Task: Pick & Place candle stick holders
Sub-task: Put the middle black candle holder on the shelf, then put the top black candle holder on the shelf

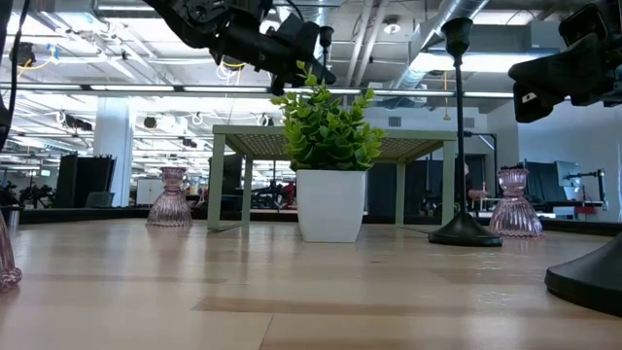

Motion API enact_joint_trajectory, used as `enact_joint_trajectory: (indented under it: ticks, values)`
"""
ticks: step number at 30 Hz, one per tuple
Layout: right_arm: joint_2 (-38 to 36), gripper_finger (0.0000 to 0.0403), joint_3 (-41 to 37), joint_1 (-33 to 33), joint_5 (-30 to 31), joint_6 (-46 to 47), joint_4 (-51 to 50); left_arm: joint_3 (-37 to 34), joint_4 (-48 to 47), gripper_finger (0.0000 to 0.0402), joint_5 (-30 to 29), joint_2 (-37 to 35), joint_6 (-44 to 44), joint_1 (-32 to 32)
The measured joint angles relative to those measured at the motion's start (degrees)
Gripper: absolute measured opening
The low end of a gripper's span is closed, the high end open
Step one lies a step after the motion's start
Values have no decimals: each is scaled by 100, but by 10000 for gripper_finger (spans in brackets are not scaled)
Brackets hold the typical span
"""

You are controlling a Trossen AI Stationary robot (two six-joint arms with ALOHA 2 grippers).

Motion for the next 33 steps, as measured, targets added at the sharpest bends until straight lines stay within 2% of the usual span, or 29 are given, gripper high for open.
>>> enact_joint_trajectory:
  ticks: [9, 13, 20, 27, 33]
  values:
    - [0, 0, 0, 0, 0, 0, 0, -9, 79, 75, -3, 0, -85, 0]
    - [-2, 0, 0, 1, 0, 0, -1, -9, 87, 99, -3, 0, 163, 0]
    - [-2, 0, 0, 1, 0, 1, -2, -9, 94, 156, -3, -32, 171, 0]
    - [-2, 0, 0, 0, 0, 2, -2, -15, -98, 206, -3, -334, 196, 22]
    - [-1, 0, 0, 2, 0, 2, -2, -68, -558, 218, -1, -832, 208, 17]
